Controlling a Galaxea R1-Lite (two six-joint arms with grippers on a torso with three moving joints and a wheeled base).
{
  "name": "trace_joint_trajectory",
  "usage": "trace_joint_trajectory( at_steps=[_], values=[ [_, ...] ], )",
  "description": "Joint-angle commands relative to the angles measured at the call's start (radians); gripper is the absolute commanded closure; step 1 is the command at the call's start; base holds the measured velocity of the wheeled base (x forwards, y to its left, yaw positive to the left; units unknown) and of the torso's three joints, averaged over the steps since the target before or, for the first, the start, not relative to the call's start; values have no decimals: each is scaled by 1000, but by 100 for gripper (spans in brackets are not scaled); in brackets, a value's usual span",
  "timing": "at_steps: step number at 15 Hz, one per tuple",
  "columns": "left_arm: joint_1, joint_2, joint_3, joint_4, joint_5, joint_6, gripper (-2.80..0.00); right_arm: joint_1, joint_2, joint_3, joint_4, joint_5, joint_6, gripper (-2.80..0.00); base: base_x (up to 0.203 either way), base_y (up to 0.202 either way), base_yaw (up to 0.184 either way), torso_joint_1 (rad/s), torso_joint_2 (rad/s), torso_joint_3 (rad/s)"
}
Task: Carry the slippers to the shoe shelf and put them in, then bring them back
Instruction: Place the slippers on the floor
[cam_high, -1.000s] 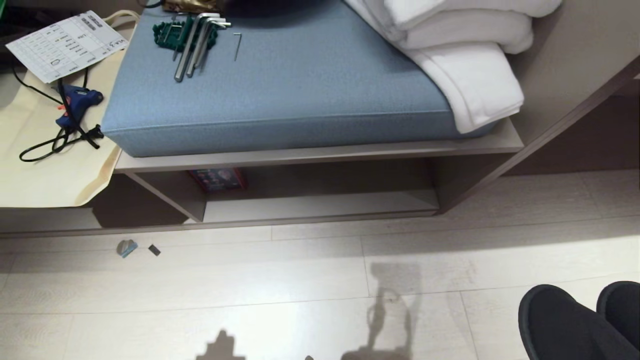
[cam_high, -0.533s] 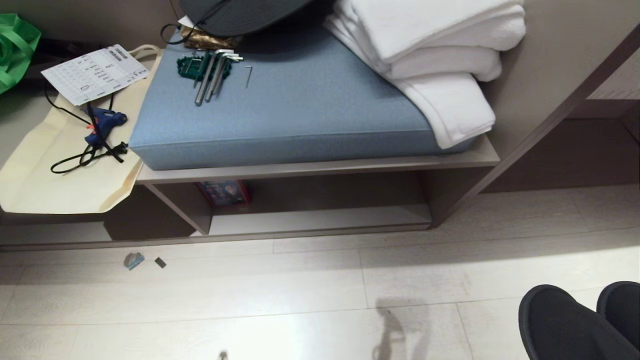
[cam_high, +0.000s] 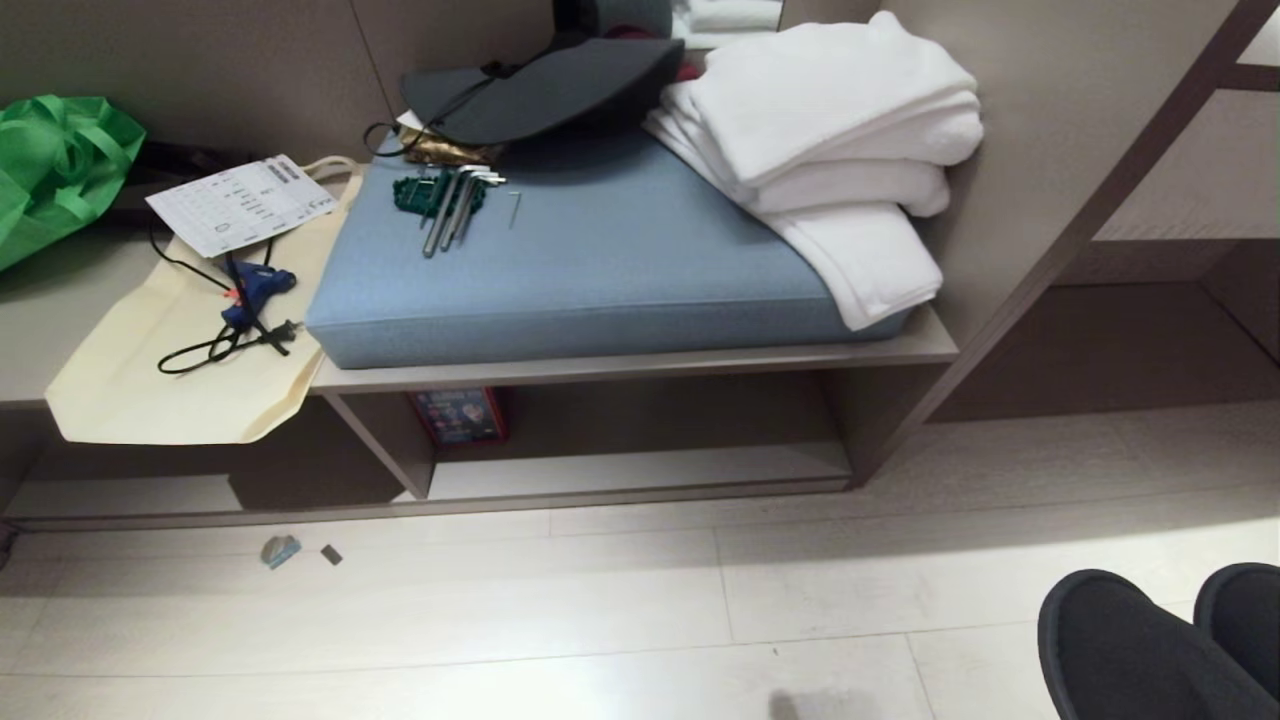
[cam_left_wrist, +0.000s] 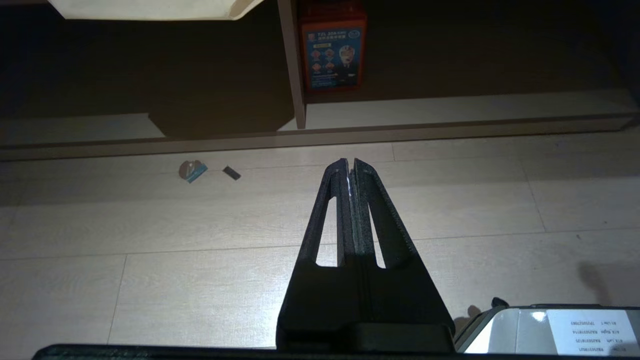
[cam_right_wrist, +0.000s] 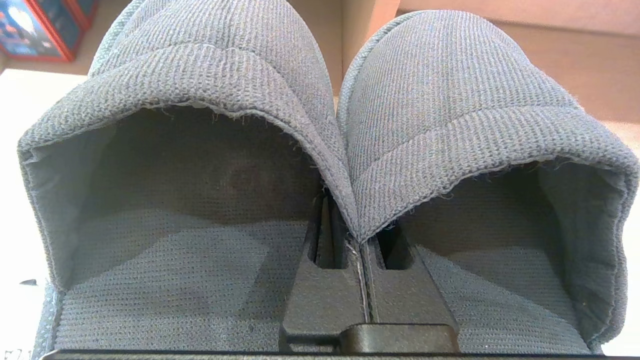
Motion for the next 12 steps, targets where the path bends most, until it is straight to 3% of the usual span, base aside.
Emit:
trace_joint_trajectory(
  at_steps=[1,12],
  values=[
    [0,1,0,0,0,-1,0,1,1,0,0,0,0,0,0,0,0,5,2,205],
    [0,0,0,0,0,-1,0,-1,2,0,0,0,-2,0,0,0,0,3,3,204]
  ],
)
